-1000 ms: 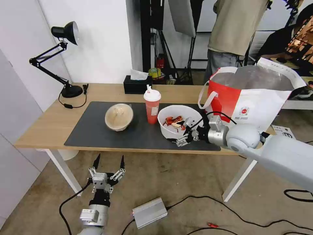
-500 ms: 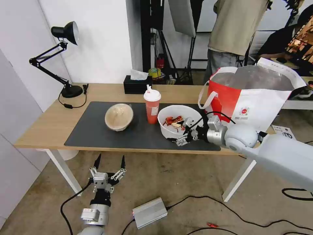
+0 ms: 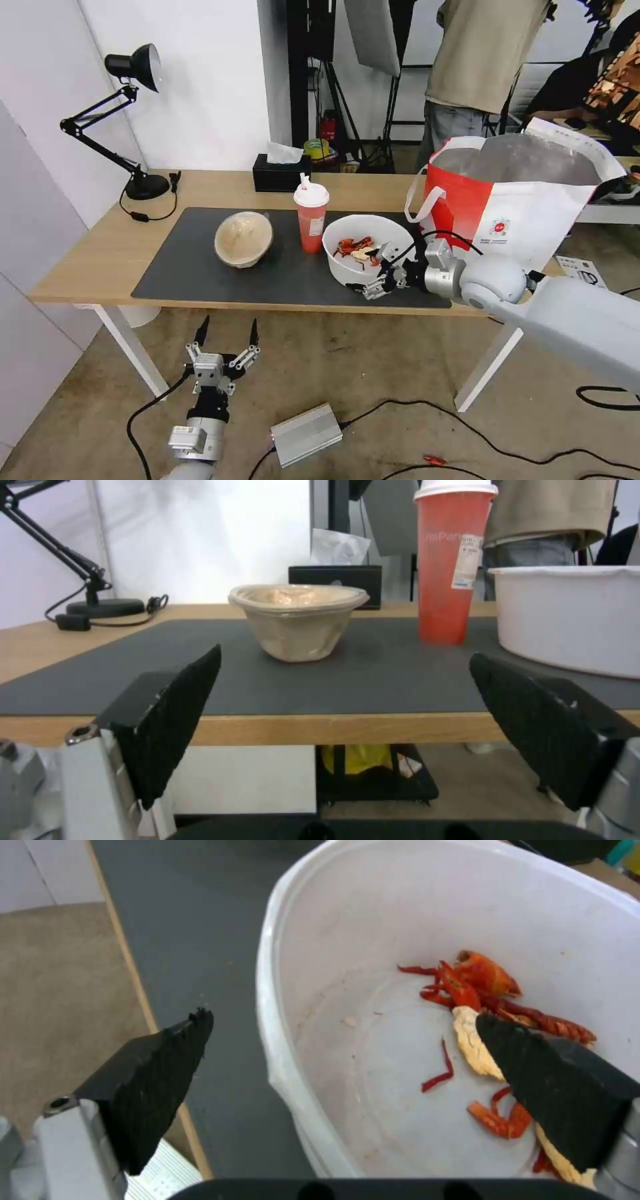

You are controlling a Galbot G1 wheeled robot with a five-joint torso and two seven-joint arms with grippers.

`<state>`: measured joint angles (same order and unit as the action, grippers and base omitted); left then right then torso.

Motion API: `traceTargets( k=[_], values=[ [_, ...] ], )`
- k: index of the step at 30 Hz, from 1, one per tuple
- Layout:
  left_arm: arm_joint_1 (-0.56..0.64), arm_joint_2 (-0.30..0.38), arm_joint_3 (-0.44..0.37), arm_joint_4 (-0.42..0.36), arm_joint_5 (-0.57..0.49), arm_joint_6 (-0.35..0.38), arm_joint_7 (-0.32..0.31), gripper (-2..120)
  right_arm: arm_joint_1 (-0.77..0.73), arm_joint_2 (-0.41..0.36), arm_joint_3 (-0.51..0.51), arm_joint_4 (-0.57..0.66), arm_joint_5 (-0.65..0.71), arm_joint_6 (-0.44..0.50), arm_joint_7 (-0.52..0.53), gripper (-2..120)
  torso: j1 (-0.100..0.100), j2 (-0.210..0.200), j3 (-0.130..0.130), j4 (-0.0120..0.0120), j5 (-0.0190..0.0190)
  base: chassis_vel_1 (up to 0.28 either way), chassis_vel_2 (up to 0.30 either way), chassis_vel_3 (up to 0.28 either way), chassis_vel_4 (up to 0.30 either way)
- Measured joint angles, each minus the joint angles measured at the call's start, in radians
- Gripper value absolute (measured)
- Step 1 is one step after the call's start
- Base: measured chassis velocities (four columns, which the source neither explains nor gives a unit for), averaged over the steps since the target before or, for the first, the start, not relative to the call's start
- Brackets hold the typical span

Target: Pick up the trash from the table and place it into the takeout bag.

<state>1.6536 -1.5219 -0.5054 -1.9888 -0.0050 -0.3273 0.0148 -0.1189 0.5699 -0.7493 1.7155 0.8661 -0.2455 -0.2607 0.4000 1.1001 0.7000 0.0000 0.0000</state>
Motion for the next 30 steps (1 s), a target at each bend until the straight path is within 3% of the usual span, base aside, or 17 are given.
traceTargets(
  k=[11, 30],
  values=[
    [-0.003, -0.001, -0.001, 0.008, 0.003, 0.0, 0.0, 100, -0.016, 0.031, 0.005, -0.031, -0.02, 0.003, -0.007, 96, 0.0, 0.0, 0.0, -0.0002, -0.0002, 0.0, 0.0, 0.0, 0.0],
    [-0.01, -0.004, 0.002, 0.02, 0.004, -0.003, 0.0, 100, -0.02, 0.051, -0.001, -0.073, -0.021, -0.001, -0.001, 22, 0.0, 0.0, 0.0, -0.0003, 0.0003, 0.0, 0.0, 0.0, 0.0]
  ],
)
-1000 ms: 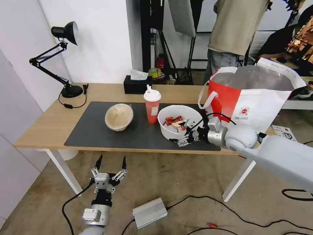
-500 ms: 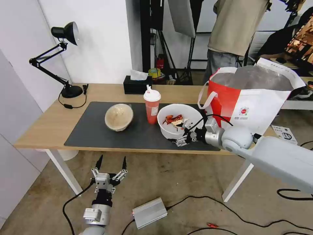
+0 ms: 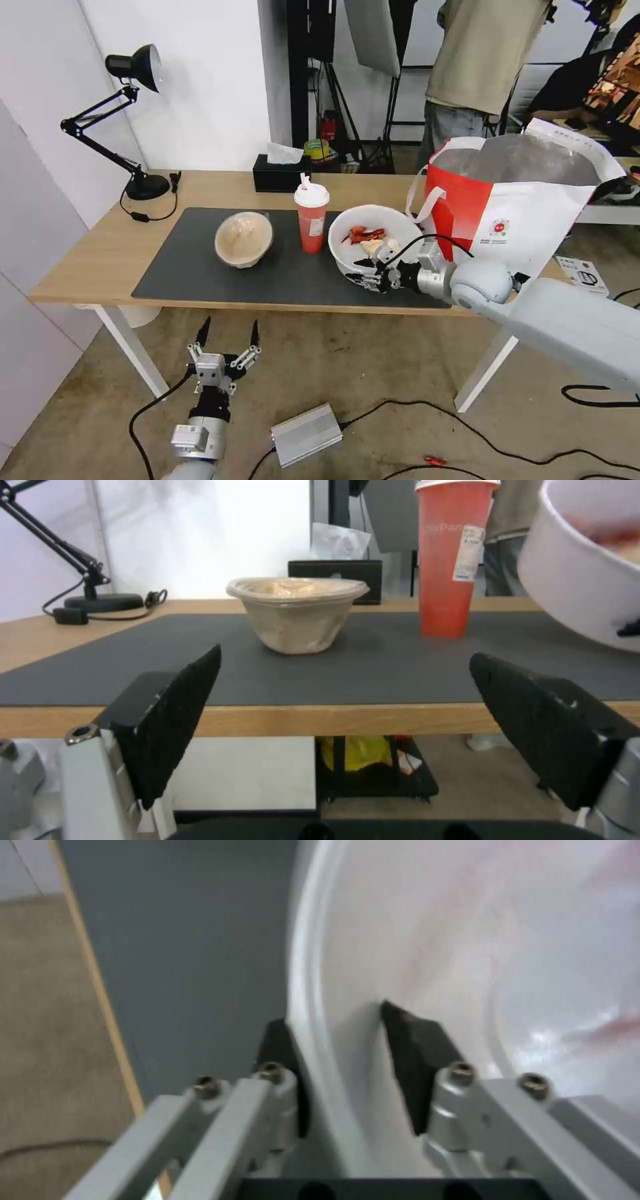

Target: Pick up the trash from the table and place it into the takeout bag.

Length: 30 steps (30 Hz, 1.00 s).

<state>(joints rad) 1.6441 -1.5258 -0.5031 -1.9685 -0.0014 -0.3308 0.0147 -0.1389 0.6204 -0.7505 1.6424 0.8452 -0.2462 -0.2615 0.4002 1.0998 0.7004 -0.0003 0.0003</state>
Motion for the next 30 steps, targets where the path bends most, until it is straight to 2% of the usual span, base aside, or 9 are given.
traceTargets(
  k=[1, 4, 8, 30],
  values=[
    [0.0, 0.0, 0.0, 0.0, 0.0, 0.0, 0.0, 100, 0.0, 0.0, 0.0, 0.0, 0.0, 0.0, 0.0, 22, 0.0, 0.0, 0.0, 0.0, 0.0, 0.0, 0.0, 0.0, 0.0],
    [-0.002, -0.001, 0.001, 0.001, 0.001, -0.001, 0.0, 100, 0.0, -0.001, 0.002, 0.001, 0.0, 0.0, 0.003, 10, 0.0, 0.0, 0.0, 0.0004, -0.0002, 0.0, 0.0, 0.0, 0.0],
    [-0.002, -0.002, 0.002, 0.001, 0.002, -0.001, 0.0, 100, 0.0, -0.001, 0.003, 0.002, 0.0, 0.001, 0.006, 0, 0.0, 0.0, 0.0, 0.0002, -0.0003, 0.0, 0.0, 0.0, 0.0],
    [0.011, -0.006, 0.004, -0.009, 0.008, -0.01, 0.001, 100, 0.007, -0.021, 0.009, 0.035, -0.006, 0.029, 0.012, 0, 0.0, 0.0, 0.0, 0.0003, -0.0002, 0.0, 0.0, 0.0, 0.0]
  ],
)
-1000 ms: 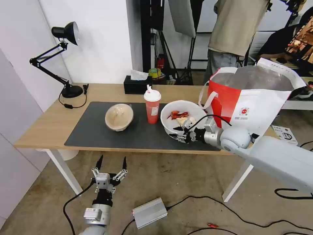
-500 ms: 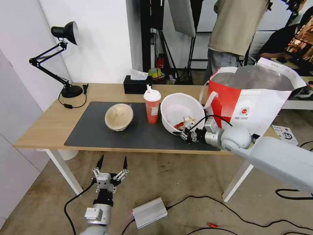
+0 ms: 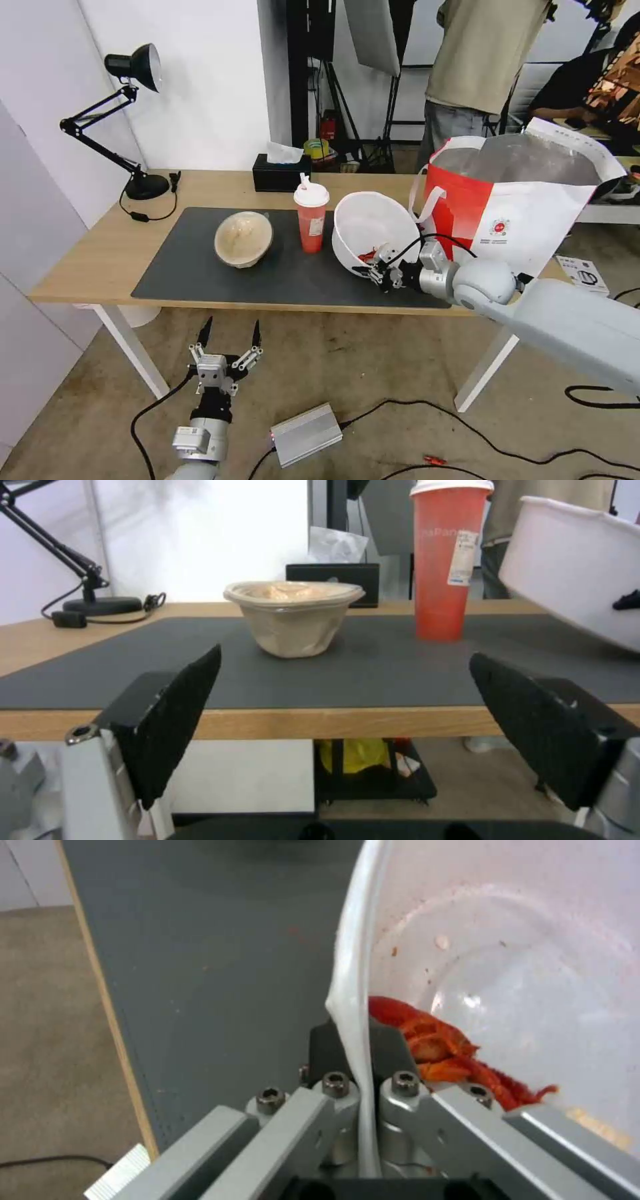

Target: Pick up the trash from the table and place it into the takeout bag.

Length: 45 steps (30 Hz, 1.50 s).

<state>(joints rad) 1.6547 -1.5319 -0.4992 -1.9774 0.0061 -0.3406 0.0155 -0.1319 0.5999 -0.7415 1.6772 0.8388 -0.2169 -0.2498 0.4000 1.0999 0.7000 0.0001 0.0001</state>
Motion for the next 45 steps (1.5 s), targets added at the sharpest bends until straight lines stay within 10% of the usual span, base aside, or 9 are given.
traceTargets(
  k=[45],
  values=[
    [0.016, -0.004, 0.003, 0.001, 0.004, -0.025, 0.0, 100, -0.028, -0.223, 0.072, 0.335, 0.007, -0.003, 0.007, 0, 0.0, 0.0, 0.0, 0.0, -0.0001, 0.0, 0.0, 0.0, 0.0]
  ],
)
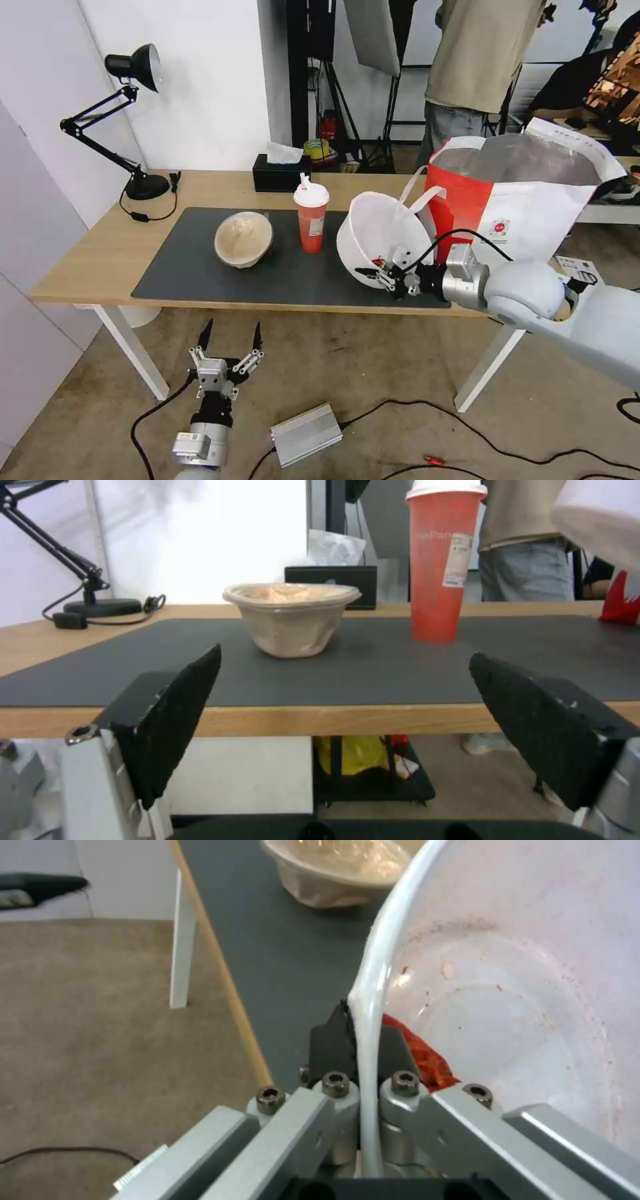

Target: Pick up the trash from the table and place it into the takeout bag.

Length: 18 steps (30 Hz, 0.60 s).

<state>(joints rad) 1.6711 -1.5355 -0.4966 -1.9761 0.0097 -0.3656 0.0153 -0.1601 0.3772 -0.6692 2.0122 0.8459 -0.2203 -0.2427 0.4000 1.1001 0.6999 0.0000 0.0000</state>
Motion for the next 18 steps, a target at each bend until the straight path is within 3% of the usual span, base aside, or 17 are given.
traceTargets(
  k=[10, 14, 15, 18],
  values=[
    [-0.007, 0.0, 0.0, 0.008, 0.0, 0.0, 0.0, 100, -0.118, -0.075, 0.149, 0.103, 0.005, 0.003, -0.008, 0, 0.0, 0.0, 0.0, 0.0, 0.0001, 0.0, 0.0, 0.0, 0.0],
    [-0.022, 0.001, 0.001, 0.029, 0.0, 0.0, -0.001, 100, -0.273, -0.139, 0.346, 0.172, 0.003, 0.022, -0.02, 0, 0.0, 0.0, 0.0, 0.0001, 0.0, 0.0, 0.0, 0.0, 0.0],
    [-0.022, 0.001, 0.001, 0.029, 0.0, 0.0, -0.001, 100, -0.273, -0.139, 0.346, 0.172, 0.003, 0.022, -0.02, 0, 0.0, 0.0, 0.0, 0.0001, 0.0, 0.0, 0.0, 0.0, 0.0],
    [-0.023, 0.003, 0.004, 0.033, 0.0, -0.001, -0.001, 100, -0.441, -0.2, 0.531, 0.219, 0.003, 0.042, -0.028, 0, 0.0, 0.0, 0.0, -0.0004, 0.0, 0.0, 0.0, 0.0, 0.0]
  ],
)
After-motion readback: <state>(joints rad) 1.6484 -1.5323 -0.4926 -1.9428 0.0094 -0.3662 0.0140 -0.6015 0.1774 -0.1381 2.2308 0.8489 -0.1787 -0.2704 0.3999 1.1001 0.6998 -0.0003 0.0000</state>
